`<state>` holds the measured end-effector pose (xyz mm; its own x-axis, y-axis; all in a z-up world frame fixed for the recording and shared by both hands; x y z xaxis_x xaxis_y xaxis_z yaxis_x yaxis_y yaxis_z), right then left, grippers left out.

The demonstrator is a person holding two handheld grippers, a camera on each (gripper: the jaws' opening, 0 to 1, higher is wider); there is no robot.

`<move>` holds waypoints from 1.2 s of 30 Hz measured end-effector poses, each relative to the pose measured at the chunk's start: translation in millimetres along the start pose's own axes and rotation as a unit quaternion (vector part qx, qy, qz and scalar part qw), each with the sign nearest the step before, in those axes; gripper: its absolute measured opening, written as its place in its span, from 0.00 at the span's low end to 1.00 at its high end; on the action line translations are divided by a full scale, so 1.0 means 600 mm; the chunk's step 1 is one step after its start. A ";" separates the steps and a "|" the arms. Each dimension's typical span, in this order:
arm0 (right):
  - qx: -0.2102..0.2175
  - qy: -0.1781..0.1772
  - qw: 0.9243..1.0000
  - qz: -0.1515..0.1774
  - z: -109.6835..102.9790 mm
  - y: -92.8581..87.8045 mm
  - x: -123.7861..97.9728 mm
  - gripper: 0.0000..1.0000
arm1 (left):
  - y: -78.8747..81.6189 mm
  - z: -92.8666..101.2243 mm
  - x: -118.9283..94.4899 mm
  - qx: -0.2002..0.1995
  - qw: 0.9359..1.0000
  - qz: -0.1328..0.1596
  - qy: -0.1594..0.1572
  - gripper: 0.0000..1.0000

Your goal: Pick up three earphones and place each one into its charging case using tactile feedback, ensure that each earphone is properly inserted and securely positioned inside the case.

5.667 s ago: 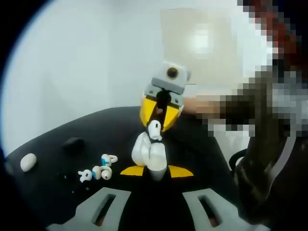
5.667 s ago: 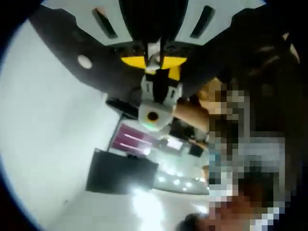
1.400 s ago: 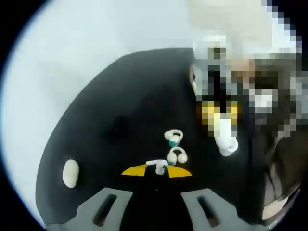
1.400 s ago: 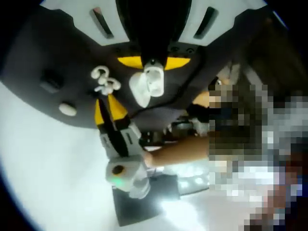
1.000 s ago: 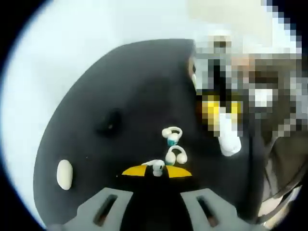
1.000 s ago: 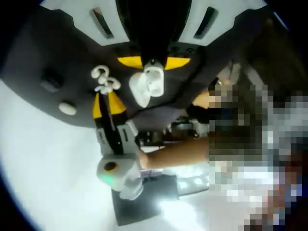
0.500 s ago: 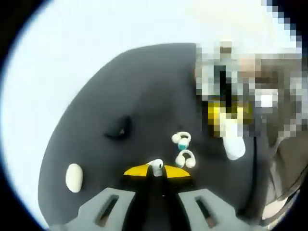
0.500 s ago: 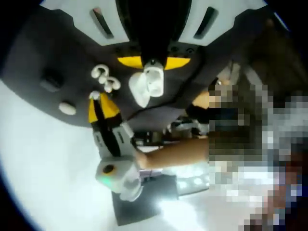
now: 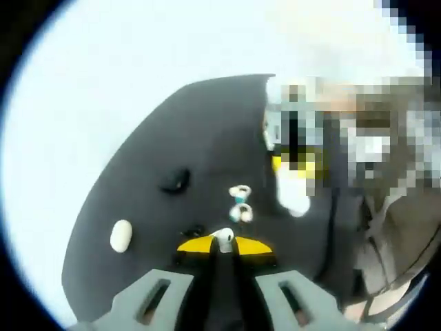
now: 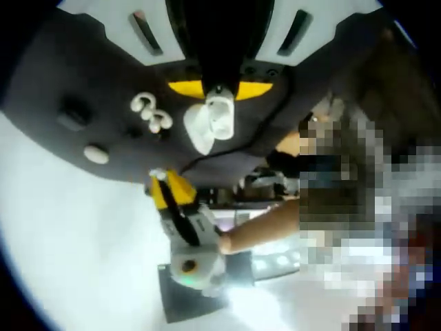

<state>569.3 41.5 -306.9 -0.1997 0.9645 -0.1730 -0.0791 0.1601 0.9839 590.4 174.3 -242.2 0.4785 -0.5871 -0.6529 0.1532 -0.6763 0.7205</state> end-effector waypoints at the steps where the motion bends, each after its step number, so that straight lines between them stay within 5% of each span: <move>1: -0.001 0.000 1.000 0.000 0.000 0.000 0.000 0.17 | -0.001 0.006 -0.003 -0.001 1.000 0.000 -0.001 0.08; 7: -0.006 -0.002 1.000 -0.005 0.001 -0.003 0.000 0.17 | -0.035 0.080 0.000 -0.093 0.995 -0.021 -0.015 0.08; 10: -0.009 -0.003 1.000 -0.006 0.002 -0.003 0.000 0.17 | -0.058 0.104 0.021 -0.095 0.995 -0.037 -0.017 0.08; 13: -0.012 -0.004 1.000 -0.006 0.002 -0.003 -0.001 0.17 | -0.073 0.113 0.036 -0.098 0.994 -0.045 -0.013 0.08; 17: -0.013 -0.004 1.000 -0.006 0.005 -0.003 -0.003 0.17 | -0.064 0.101 0.041 -0.102 0.995 -0.011 0.018 0.08; 22: -0.012 -0.003 1.000 -0.005 0.006 -0.003 -0.004 0.17 | -0.064 0.099 0.027 -0.090 0.996 -0.007 0.019 0.17; 28: -0.012 -0.003 1.000 -0.004 0.007 -0.003 -0.004 0.17 | -0.056 0.087 -0.013 0.041 0.999 -0.007 -0.002 0.20; 34: -0.014 -0.003 1.000 -0.005 0.006 -0.004 -0.005 0.17 | -0.051 0.053 -0.022 0.082 0.996 -0.019 -0.026 0.15; 36: -0.014 -0.003 1.000 -0.004 0.005 -0.004 -0.005 0.17 | -0.042 0.049 -0.018 0.126 0.991 -0.009 -0.048 0.14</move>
<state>573.3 38.8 -308.6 -0.1923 0.9644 -0.1813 -0.1080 0.1628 0.9807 555.8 184.2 -260.1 0.3914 -0.6057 -0.6928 -0.0665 -0.7695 0.6352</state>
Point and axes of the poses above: the point that each gripper's makers call its tool centre point, and the gripper's own axes: x roughly forward along the fingers, z roughly to its right, y roughly out of its top, the point moved 3 cm from there along -x, roughly backward along the fingers, and after that the axes turned 8 degrees about z, right-handed, at the moved point
